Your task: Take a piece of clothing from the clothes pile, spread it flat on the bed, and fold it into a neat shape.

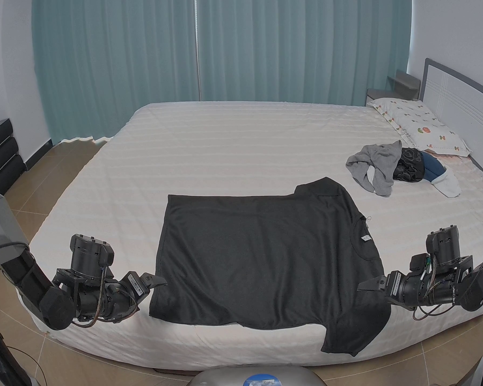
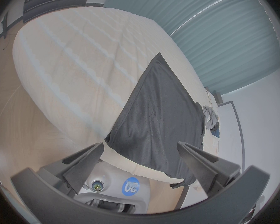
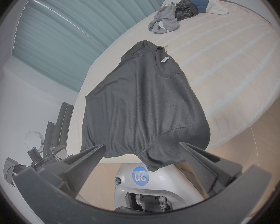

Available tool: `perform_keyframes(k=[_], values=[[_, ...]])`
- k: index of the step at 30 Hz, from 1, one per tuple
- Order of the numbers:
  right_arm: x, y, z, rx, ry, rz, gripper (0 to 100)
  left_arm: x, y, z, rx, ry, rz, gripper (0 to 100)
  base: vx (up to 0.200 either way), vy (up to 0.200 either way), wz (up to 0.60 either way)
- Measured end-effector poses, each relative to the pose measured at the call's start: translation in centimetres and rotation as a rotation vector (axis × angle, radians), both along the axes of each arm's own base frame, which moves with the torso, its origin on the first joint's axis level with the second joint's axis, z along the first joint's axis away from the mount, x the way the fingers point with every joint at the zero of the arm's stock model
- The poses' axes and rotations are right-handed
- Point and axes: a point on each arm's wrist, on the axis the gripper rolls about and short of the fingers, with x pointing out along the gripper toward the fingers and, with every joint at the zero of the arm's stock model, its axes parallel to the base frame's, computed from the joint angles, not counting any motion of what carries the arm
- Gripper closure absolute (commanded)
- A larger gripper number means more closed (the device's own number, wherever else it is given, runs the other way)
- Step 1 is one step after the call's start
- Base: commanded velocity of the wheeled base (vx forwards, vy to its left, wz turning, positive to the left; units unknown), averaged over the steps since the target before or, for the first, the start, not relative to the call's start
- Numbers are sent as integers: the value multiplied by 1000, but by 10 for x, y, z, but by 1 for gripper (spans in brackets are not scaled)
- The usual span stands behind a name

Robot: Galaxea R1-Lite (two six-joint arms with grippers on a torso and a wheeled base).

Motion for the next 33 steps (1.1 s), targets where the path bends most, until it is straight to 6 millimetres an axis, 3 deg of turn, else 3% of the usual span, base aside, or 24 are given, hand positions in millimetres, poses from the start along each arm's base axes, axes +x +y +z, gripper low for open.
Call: perform_keyframes(k=[14,20,29,33], values=[[1,-5,-4,2,-17,-21,0,-3,-7,-3,-8,12,-17,0,0,-200,0],[1,-6,-5,2,-13,-25,0,-6,-5,-5,13,15,-16,0,0,0,0],[0,-5,-7,1,-5,-23,0,-12,1,-7,22,37,0,0,-200,0,0],[0,-4,-9,0,3,-18,0,-14,7,-10,34,49,14,0,0,0,0]])
